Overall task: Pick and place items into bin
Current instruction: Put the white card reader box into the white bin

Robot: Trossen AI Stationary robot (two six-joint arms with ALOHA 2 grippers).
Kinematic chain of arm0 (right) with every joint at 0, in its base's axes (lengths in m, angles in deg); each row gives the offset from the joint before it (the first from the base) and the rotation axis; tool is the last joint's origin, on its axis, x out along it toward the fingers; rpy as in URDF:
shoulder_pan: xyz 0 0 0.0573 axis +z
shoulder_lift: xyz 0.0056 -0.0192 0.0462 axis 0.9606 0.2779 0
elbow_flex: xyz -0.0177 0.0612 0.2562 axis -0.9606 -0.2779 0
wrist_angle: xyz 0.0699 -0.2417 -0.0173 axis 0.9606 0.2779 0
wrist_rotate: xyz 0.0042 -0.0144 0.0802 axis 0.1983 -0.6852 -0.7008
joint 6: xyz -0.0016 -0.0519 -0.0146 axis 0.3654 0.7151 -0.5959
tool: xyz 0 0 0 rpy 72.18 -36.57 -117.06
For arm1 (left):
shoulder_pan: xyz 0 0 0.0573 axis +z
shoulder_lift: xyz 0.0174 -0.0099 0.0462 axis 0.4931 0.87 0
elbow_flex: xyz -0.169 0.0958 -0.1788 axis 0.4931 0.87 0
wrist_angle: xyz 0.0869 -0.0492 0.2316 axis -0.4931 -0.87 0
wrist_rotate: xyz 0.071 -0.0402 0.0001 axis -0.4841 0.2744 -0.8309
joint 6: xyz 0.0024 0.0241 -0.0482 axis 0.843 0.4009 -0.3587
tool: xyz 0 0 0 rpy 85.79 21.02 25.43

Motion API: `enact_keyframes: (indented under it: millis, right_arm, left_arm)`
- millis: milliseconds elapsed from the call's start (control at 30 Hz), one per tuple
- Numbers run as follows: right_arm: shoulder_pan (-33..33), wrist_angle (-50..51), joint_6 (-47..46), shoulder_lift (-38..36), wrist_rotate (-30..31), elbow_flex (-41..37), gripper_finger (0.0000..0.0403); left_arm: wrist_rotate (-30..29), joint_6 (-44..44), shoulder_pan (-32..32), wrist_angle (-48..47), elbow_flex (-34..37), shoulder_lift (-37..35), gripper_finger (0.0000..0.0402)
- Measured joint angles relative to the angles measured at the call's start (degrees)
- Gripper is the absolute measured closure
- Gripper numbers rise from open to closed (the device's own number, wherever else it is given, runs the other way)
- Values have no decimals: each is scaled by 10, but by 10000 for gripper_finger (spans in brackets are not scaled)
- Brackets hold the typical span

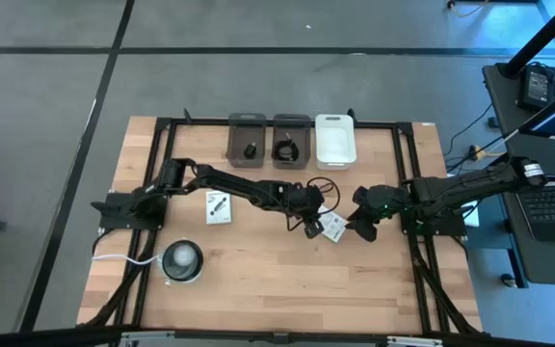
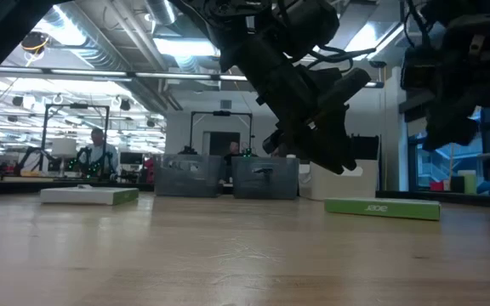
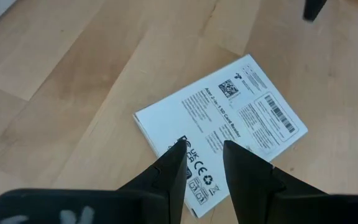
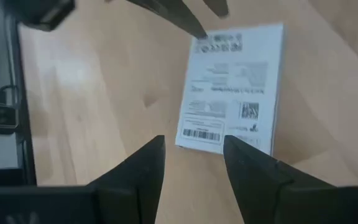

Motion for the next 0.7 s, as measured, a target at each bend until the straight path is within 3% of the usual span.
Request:
enact_keyframes:
  millis: [300, 600, 700]
  right_arm:
    - [15, 6, -119, 57, 32, 0, 233]
    - [15, -4, -121, 110, 32, 0, 233]
    - [15, -13, -109, 112, 7, 0, 233]
  left_arm:
    - [19, 0, 0, -5, 0, 30, 302]
    - [19, 0, 0, -13, -1, 33, 302]
    - [19, 0, 0, -16, -1, 33, 302]
